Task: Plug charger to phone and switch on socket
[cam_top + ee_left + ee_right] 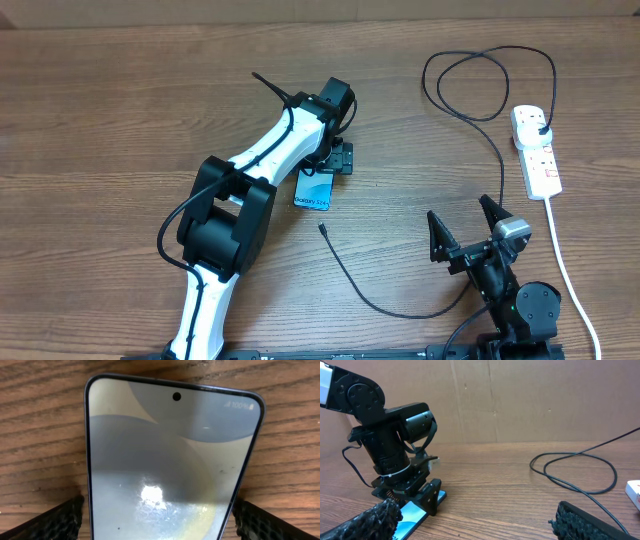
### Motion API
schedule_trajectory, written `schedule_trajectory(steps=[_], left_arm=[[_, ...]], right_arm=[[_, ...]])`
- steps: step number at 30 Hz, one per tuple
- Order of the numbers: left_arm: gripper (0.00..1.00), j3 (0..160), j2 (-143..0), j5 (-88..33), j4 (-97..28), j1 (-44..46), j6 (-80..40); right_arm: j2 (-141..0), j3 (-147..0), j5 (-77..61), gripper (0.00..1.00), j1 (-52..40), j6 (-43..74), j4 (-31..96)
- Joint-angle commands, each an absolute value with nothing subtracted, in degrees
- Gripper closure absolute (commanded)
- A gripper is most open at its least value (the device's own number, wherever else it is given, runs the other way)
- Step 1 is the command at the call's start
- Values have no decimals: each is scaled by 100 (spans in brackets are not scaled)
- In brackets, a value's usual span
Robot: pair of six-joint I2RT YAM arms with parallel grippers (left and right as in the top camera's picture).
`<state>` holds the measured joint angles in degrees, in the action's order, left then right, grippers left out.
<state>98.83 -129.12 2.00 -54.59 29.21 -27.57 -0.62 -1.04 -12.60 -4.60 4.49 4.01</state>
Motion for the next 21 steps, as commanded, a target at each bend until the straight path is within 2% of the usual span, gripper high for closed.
schedule_trajectory(steps=[1,10,15,21], left_arm=[[0,9780,-13004,213,-5481,2888,-2563],[0,9531,-13004,191,-5542,2888,-2547],[12,9463,-13004,191,-5522,2888,-2526],[18,9463,-13004,36,-5564,2891,-2521]], right_arm=[[-16,-45,-1212,0,-482,443,373],[-16,-45,-1212,0,-482,443,373],[-16,-45,-1212,0,-482,443,373],[-16,-45,-1212,0,-482,443,373]])
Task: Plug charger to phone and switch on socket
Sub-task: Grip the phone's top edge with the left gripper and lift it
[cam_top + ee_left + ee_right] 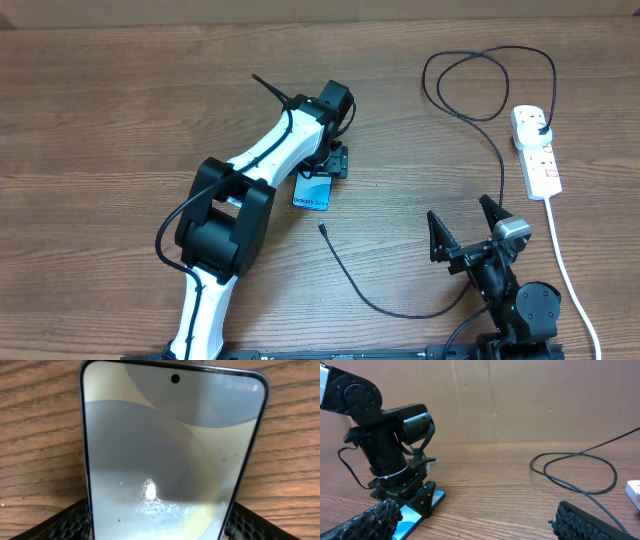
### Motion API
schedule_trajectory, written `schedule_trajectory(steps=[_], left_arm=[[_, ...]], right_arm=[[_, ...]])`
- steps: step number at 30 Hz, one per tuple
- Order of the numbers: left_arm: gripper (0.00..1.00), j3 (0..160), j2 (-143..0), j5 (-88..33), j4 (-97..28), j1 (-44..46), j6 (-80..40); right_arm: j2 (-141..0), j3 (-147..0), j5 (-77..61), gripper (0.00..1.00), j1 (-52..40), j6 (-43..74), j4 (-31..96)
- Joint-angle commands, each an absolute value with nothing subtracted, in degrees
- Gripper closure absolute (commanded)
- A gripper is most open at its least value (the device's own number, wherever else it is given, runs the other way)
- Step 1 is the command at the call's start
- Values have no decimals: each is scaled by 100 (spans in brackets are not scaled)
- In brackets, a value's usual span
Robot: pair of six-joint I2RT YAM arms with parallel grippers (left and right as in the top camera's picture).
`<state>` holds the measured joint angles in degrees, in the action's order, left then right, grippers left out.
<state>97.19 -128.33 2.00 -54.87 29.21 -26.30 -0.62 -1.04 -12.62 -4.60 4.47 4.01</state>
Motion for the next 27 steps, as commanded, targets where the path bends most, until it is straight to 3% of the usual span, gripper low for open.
schedule_trajectory(steps=[1,4,6,27], left_arm=[[18,9463,-13004,5,-5566,2888,-2521],[13,9463,-13004,21,-5540,2888,-2521],[1,9463,-13004,19,-5518,2888,-2521],[2,9463,-13004,67,-5634,2888,-2526]], right_arm=[[-16,-45,-1212,0,-482,443,375],[-16,-45,-1212,0,-482,443,375],[-16,-45,-1212,0,-482,443,373],[-16,-45,-1212,0,-482,443,373]])
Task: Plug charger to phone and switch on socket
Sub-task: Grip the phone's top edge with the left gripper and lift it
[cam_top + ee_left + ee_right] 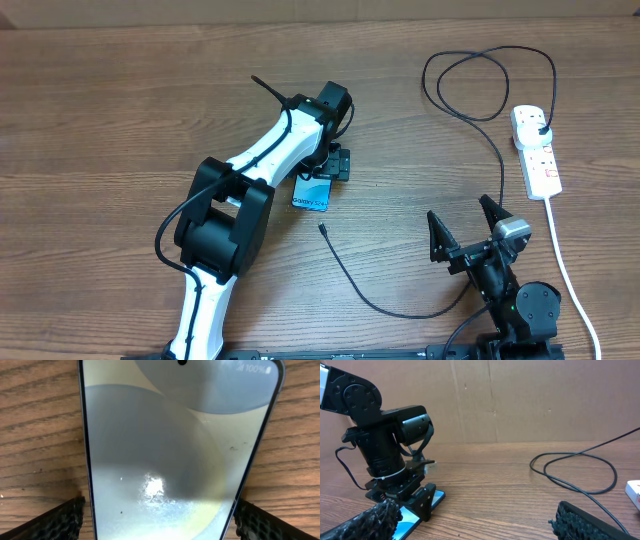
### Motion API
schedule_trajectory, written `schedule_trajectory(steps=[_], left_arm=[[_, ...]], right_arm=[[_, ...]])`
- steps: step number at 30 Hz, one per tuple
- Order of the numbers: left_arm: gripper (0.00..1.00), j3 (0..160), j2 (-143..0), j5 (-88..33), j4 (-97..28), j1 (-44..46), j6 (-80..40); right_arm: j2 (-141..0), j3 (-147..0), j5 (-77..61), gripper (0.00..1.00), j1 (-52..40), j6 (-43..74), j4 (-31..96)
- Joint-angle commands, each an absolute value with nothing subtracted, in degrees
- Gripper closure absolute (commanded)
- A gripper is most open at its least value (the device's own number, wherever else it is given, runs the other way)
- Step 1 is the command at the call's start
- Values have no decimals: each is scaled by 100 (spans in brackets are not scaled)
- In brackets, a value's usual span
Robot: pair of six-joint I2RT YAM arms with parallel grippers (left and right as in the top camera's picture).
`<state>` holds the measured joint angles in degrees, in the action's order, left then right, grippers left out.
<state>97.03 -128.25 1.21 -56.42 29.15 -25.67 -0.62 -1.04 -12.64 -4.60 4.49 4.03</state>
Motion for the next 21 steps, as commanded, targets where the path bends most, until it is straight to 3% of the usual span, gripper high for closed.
schedule_trajectory(steps=[1,6,12,21], left_arm=[[2,9463,-13004,69,-5607,2888,-2523],[5,9463,-13004,60,-5612,2888,-2523],[18,9463,-13004,60,-5623,2880,-2526],[21,9467,-12866,-139,-5688,2842,-2508]], right_arm=[[-16,-45,-1212,0,-482,443,373],[-16,-45,-1212,0,-482,443,373],[-16,-45,-1212,0,-482,443,373],[-16,-45,-1212,0,-482,443,373]])
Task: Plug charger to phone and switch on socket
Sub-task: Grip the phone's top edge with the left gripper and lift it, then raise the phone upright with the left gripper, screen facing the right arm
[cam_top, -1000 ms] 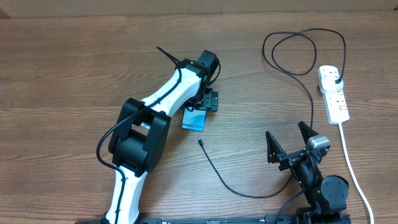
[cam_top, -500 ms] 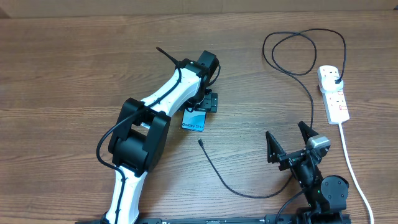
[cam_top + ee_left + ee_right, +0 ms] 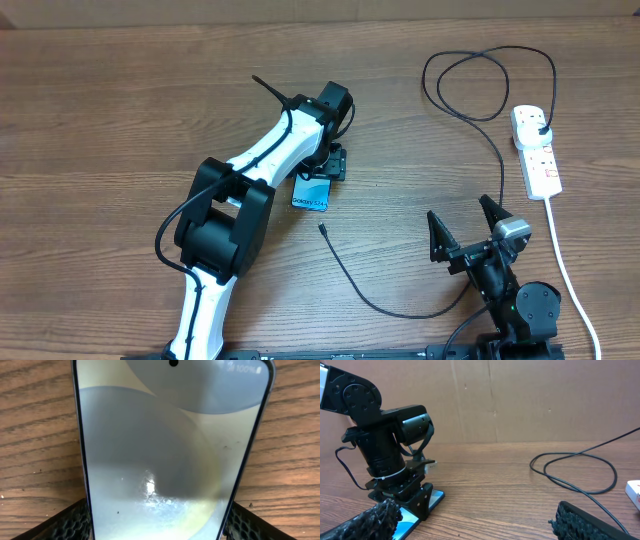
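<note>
The phone (image 3: 313,194) lies screen up on the wooden table, lit, and fills the left wrist view (image 3: 165,445). My left gripper (image 3: 322,166) is down over its upper half, shut on the phone, with a finger (image 3: 75,520) pressed against each long side. The charger cable's free plug (image 3: 322,228) lies on the table just below the phone. The black cable (image 3: 400,312) loops round to the white socket strip (image 3: 540,165) at the right, where the adapter (image 3: 536,123) sits plugged in. My right gripper (image 3: 460,210) stands open near the front edge, away from all of them.
The cable makes a large loop (image 3: 490,80) at the back right, also seen in the right wrist view (image 3: 580,467). The strip's white lead (image 3: 570,280) runs to the front edge. A cardboard wall (image 3: 520,400) closes the far side.
My left fingers stood a little apart from the phone's sides; now they press against them. The phone sits slightly further left in the left wrist view. The right arm has not moved.
At first my left gripper was open astride the phone. Then its fingers were in against the sides, then apart again with the phone's top edge out of the wrist view. Now they grip it. The cable, strip and right arm kept still throughout.
</note>
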### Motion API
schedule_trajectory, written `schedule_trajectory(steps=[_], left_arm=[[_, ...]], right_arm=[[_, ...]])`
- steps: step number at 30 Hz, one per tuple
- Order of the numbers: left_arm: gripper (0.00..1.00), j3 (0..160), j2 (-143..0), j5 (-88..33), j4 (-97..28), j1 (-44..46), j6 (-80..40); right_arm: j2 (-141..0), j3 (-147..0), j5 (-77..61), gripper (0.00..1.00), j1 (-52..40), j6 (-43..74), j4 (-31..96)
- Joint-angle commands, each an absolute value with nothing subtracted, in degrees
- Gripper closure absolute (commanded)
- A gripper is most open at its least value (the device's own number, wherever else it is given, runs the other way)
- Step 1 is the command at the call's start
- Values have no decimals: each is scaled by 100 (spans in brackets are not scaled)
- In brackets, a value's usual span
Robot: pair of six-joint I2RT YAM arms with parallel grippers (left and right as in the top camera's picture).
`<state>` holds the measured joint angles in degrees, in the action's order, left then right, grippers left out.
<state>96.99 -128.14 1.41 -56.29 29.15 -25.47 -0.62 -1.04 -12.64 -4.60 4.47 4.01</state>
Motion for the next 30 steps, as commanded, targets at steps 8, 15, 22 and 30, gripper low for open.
schedule_trajectory(steps=[8,15,22,30], left_arm=[[22,9467,-12324,-1754,-5699,2331,-2075],[22,9465,-12234,-3577,-5911,1780,-1470],[22,9465,-12234,-5384,-6370,1380,-523],[21,9465,-12234,-7185,-6847,1216,-60]], right_arm=[[-16,-45,-1212,0,-482,443,373],[-16,-45,-1212,0,-482,443,373],[-16,-45,-1212,0,-482,443,373],[-16,-45,-1212,0,-482,443,375]])
